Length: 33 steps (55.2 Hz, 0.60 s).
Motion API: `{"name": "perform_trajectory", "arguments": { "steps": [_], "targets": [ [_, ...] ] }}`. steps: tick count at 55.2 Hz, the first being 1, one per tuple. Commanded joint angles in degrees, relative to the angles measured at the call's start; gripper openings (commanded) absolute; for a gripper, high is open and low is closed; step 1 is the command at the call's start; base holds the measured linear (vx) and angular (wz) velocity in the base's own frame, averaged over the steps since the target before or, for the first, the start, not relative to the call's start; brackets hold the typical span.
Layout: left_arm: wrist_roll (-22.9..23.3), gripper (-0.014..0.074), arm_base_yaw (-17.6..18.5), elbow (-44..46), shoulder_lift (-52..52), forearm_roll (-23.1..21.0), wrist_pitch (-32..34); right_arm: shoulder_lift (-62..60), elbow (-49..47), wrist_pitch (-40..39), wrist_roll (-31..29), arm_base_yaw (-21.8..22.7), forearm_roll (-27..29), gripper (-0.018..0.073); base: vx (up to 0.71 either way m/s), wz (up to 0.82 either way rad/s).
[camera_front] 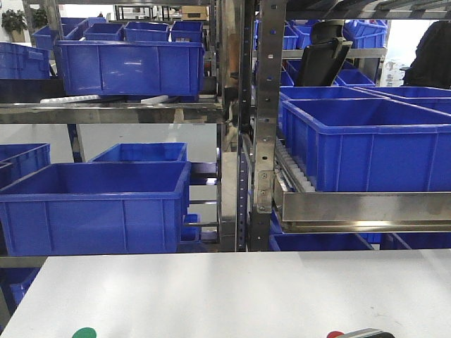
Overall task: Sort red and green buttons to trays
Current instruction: 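Close left gripper on green button and right gripper on red button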
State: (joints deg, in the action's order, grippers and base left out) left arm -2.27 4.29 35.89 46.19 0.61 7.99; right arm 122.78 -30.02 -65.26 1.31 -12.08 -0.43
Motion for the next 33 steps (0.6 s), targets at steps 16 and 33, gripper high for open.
{"name": "perform_trajectory", "arguments": {
  "steps": [16, 33],
  "targets": [
    [0.5, 0.0552, 0.1, -5.6, 10.1, -1.0, -0.2, -2.3, -0.5, -10.6, 0.1, 0.1, -0.6, -0.0016, 0.00, 0.00],
    [0.5, 0.0552, 0.1, -22.1, 35.9, 2.5, 34.6, -2.3, -0.5, -10.6, 0.1, 0.1, -0.5, -0.0013, 0.00, 0.00]
  ]
}}
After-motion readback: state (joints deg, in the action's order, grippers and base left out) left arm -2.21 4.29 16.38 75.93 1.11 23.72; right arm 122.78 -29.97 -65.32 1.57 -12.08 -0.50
